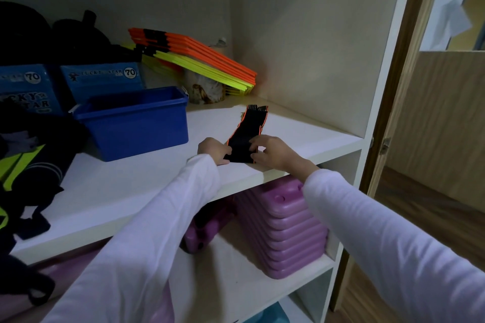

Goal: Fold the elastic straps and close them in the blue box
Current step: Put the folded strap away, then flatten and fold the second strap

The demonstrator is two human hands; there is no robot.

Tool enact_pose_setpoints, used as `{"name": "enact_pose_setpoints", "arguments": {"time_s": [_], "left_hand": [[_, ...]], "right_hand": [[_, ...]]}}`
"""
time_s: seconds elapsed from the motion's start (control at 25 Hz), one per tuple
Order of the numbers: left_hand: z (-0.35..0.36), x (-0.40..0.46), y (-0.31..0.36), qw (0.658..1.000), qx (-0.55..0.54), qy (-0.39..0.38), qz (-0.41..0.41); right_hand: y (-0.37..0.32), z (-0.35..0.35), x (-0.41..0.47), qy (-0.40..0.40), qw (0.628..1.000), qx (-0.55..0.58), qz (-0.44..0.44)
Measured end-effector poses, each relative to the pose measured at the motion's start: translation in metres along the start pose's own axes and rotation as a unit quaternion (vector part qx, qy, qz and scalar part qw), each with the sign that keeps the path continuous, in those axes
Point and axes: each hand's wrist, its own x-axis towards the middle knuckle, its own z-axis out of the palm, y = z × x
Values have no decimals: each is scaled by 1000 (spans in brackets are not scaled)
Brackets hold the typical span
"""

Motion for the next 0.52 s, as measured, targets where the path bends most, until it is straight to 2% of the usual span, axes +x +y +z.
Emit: {"name": "enact_pose_setpoints", "arguments": {"time_s": [0.16,0.28,0.36,0.44,0.52], "left_hand": [[10,-13,4,997,-34,-70,30],[16,-18,6,995,3,-93,33],[15,-18,6,991,10,-127,39],[12,-23,6,985,24,-162,54],[11,-25,7,972,137,-128,139]], "right_hand": [[6,-11,-15,-26,1000,5,-10],[10,-18,-23,-43,997,-53,-45],[13,-20,-23,-52,987,-134,-68],[11,-18,-22,-17,963,-239,-124],[12,-15,-25,39,937,-289,-193]]}}
